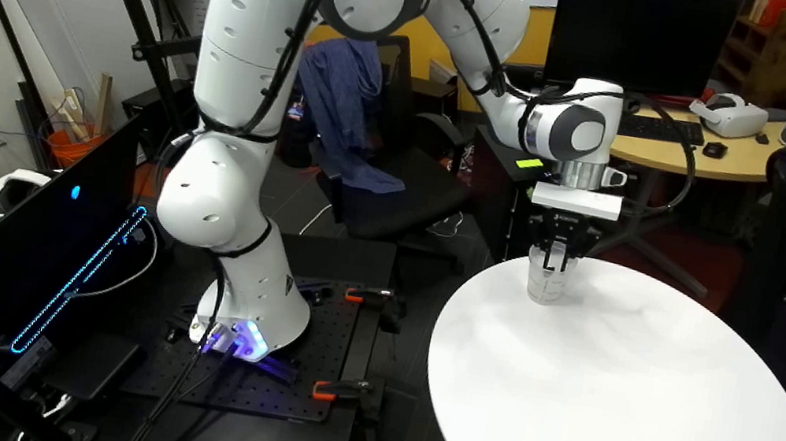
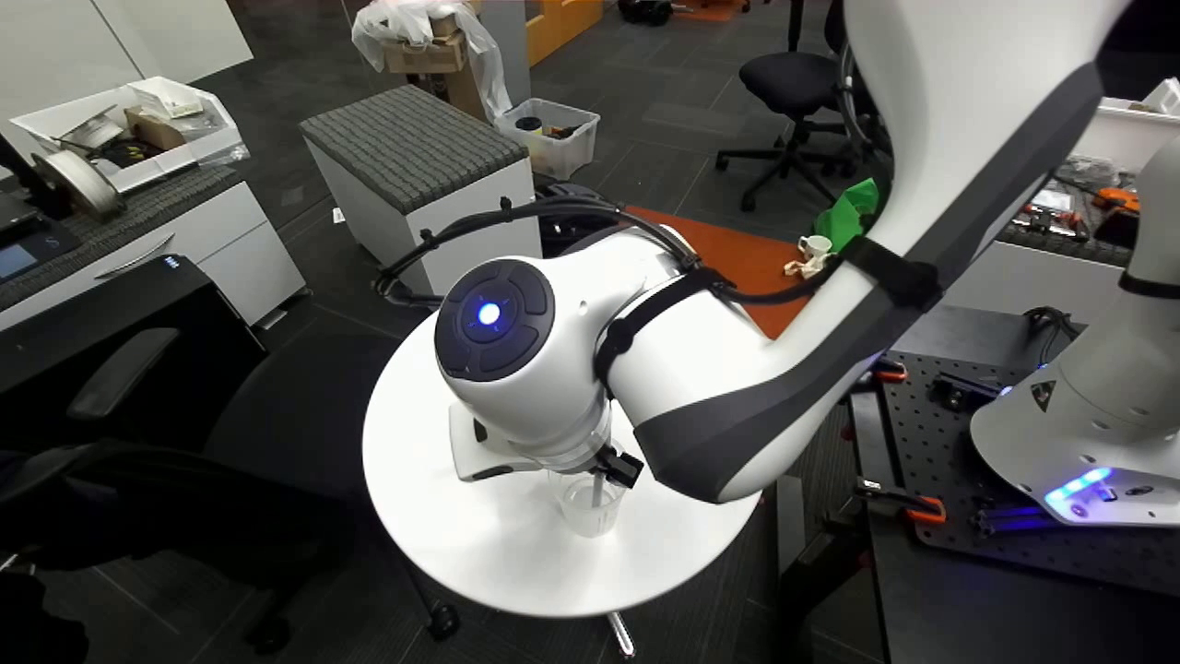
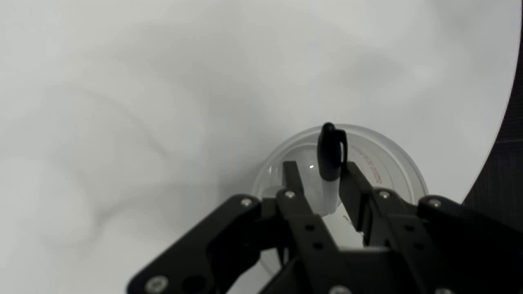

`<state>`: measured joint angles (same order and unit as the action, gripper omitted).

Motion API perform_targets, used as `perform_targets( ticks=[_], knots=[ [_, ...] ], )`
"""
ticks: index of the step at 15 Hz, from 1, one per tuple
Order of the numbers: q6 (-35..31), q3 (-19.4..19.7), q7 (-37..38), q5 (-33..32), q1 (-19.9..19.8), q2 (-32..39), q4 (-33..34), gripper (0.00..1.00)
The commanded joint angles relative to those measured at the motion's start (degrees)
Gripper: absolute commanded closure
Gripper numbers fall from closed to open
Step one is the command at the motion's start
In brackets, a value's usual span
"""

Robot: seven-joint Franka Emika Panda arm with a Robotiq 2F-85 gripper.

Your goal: Put the black marker on the table

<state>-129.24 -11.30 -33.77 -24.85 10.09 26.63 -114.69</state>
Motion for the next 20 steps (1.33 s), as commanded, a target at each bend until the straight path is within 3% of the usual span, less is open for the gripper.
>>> perform_targets(
  ticks=[1, 8, 12, 20],
  knots=[
    [2.4, -0.3, -1.3, 1.7, -0.4, 0.0, 0.9, 0.67],
    [3.3, -0.2, -1.3, 2.7, -0.7, 0.4, 1.1, 0.72],
    [4.0, -0.2, -1.3, 2.7, -0.8, 0.5, 1.2, 0.97],
    [3.6, -0.2, -0.9, 2.4, -0.7, -0.1, 0.9, 0.96]
  ],
)
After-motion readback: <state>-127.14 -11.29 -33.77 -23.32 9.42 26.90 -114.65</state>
